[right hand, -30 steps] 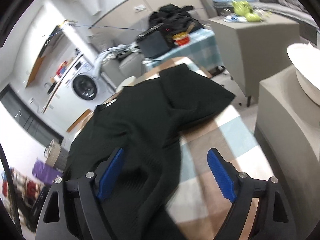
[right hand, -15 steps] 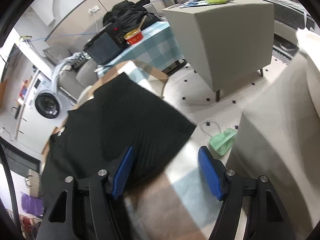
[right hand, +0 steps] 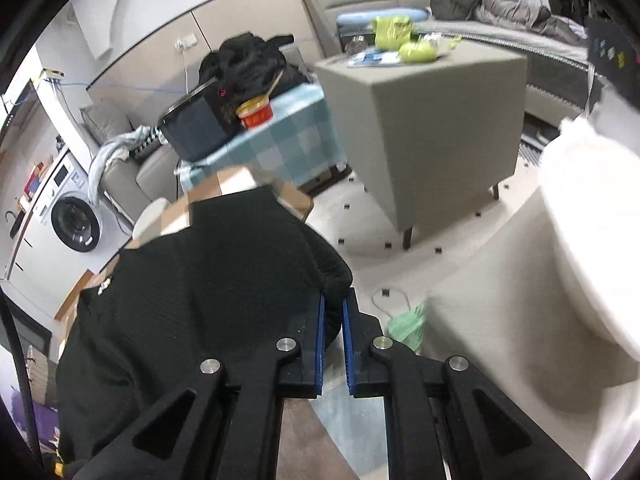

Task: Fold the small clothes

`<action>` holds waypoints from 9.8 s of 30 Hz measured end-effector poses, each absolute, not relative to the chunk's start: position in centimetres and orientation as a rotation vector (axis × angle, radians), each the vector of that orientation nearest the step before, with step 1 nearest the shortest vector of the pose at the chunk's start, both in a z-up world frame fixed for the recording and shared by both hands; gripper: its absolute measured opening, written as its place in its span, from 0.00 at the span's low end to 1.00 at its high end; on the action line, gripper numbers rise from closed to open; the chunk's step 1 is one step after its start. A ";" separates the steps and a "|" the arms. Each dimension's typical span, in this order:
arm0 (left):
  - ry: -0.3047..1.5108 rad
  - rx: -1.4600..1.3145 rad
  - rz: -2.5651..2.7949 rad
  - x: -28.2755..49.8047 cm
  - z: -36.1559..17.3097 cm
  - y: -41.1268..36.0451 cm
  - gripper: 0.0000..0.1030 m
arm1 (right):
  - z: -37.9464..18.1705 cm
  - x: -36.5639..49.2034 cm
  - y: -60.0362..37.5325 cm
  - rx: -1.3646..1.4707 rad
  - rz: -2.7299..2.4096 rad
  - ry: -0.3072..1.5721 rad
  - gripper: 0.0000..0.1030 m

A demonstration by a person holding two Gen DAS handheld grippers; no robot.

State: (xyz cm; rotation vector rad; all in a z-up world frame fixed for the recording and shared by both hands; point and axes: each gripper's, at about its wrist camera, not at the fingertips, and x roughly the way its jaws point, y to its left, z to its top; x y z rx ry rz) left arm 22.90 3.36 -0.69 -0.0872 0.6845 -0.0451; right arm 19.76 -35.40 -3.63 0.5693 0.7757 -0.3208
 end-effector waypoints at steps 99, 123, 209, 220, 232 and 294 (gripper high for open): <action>0.688 -0.491 -0.130 37.1 1.6 18.4 0.07 | -0.7 17.9 -24.6 0.466 0.139 0.924 0.43; 0.823 -0.261 0.144 19.2 -3.6 20.3 0.77 | -2.2 13.1 -23.7 0.397 0.210 1.045 0.54; 0.923 -0.223 0.077 2.4 -8.2 18.1 0.18 | -5.2 2.2 -26.1 0.218 0.320 1.030 0.22; 0.930 -0.245 0.093 7.6 -8.1 18.4 0.42 | -4.7 5.6 -24.9 0.269 0.336 0.988 0.39; 0.883 -0.239 -0.009 7.6 -7.0 17.8 0.04 | -3.8 5.3 -25.2 0.337 0.406 0.957 0.04; 0.922 -0.197 0.006 14.9 -7.4 17.4 0.24 | -5.0 14.0 -24.4 0.323 0.235 1.035 0.41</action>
